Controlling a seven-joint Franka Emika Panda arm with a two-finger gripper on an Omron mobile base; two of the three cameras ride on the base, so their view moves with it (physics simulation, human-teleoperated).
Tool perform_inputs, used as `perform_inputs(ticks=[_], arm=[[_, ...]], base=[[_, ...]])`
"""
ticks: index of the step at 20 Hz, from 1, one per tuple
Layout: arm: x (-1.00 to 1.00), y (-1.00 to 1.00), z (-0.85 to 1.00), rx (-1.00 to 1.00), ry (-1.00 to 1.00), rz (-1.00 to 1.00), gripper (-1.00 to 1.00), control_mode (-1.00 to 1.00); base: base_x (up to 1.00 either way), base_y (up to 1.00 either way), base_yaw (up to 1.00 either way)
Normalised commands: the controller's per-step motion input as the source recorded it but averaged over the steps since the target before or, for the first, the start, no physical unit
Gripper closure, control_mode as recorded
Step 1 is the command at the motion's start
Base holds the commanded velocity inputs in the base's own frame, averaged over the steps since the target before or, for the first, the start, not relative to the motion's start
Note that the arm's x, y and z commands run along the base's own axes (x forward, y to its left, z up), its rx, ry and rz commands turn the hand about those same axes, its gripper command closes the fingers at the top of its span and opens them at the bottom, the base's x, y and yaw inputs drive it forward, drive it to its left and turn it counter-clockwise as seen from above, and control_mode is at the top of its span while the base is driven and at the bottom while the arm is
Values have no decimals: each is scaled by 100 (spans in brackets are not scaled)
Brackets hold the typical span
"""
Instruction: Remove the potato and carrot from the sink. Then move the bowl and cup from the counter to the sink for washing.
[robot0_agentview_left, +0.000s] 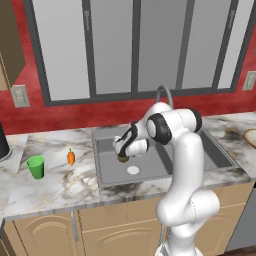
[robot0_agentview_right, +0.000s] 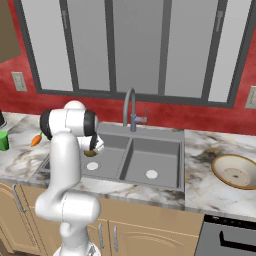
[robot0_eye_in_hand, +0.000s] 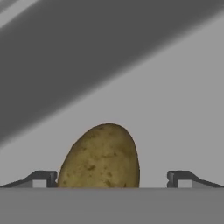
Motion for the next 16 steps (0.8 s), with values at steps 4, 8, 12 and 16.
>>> perform_inputs(ticks=[4, 8, 12, 16], arm=[[12, 3, -16, 4, 6, 0, -100, -100], [12, 6, -18, 5, 9, 0, -100, -100], [16, 1, -20, 1, 8, 0, -100, -100], [13, 0, -22, 0, 8, 0, -100, -100]], base=[[0, 0, 0], [0, 0, 0], [0, 0, 0], [0, 0, 0]])
